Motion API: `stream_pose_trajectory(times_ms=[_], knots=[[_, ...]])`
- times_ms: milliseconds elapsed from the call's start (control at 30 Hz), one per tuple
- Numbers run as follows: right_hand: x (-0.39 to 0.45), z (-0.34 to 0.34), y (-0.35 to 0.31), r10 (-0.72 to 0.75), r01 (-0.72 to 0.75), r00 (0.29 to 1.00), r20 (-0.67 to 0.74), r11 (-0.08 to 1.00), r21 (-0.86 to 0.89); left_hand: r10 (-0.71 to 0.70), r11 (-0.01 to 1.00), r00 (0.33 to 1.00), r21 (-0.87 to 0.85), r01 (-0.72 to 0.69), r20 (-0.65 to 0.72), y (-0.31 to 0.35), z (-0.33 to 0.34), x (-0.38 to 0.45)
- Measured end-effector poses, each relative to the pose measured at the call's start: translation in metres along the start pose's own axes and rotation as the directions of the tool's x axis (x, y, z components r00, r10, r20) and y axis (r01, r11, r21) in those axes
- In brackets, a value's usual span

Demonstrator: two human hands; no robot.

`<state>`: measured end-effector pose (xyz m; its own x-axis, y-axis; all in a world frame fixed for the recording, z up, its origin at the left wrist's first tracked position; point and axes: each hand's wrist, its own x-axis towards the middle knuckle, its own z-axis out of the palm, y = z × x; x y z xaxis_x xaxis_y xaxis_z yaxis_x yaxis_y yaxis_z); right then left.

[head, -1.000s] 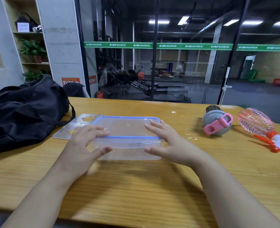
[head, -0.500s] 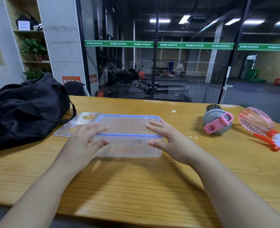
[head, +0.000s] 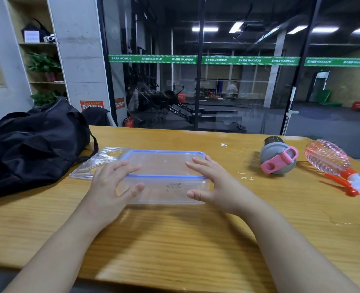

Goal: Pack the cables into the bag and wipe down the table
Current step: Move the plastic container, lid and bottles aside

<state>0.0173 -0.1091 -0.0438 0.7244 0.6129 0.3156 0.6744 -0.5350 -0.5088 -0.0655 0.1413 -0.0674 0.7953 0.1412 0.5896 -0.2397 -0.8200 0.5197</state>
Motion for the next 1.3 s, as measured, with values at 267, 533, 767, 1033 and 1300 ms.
stream_pose_trajectory(times_ms=[267, 533, 767, 1033, 1300], knots=[[0.012, -0.007, -0.007, -0.008, 0.018, 0.978, -0.21, 0.999, 0.042, 0.149, 0.975, 0.986, 0.176, -0.135, -0.069, 0.016, 0.003, 0.025], [0.078, -0.01, -0.025, 0.033, -0.056, 0.993, -0.117, 0.978, -0.201, -0.084, 0.926, 0.992, 0.374, 0.042, 0.098, 0.025, 0.021, 0.112], [0.101, 0.008, -0.005, 0.328, -0.287, 0.94, 0.092, 0.908, -0.306, -0.231, 0.911, 0.928, 0.399, 0.101, 0.291, 0.016, 0.041, 0.115], [0.105, 0.005, -0.009, 0.352, -0.3, 0.93, 0.103, 0.891, -0.341, -0.283, 0.872, 0.904, 0.478, 0.104, 0.321, 0.018, 0.04, 0.119], [0.108, 0.004, -0.006, 0.378, -0.352, 0.924, 0.053, 0.897, -0.269, -0.357, 0.842, 0.874, 0.518, 0.148, 0.329, 0.021, 0.041, 0.123]])
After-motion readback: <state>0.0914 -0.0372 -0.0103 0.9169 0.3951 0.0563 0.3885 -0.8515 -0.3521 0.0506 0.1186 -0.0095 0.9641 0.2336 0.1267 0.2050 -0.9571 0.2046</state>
